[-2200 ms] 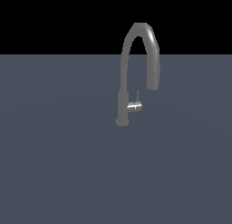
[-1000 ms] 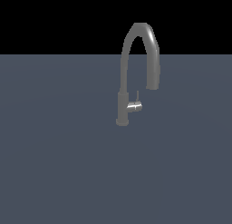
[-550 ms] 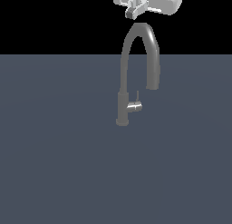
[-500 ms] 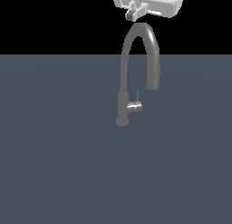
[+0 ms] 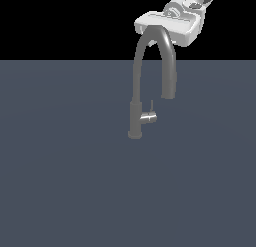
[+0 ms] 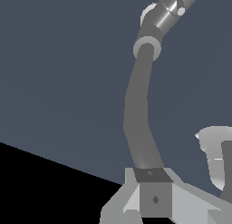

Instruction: Turn on the faucet by rotating a designated handle.

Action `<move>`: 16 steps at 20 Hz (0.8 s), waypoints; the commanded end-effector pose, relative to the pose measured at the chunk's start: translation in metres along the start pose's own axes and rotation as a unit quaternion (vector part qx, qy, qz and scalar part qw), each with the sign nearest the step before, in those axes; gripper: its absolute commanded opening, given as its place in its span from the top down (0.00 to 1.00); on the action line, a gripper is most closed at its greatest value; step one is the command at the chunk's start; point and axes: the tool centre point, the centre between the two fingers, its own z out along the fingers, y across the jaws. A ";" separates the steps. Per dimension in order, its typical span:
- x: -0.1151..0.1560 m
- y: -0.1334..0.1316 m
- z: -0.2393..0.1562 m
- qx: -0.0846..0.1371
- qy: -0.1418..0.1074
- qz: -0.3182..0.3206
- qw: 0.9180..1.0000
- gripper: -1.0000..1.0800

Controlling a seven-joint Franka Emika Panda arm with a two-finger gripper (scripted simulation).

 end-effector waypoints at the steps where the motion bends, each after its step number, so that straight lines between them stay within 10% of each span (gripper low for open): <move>1: 0.016 0.000 0.001 0.016 -0.020 0.015 1.000 1.00; 16: 0.113 0.012 0.024 0.113 -0.145 0.110 0.977 1.00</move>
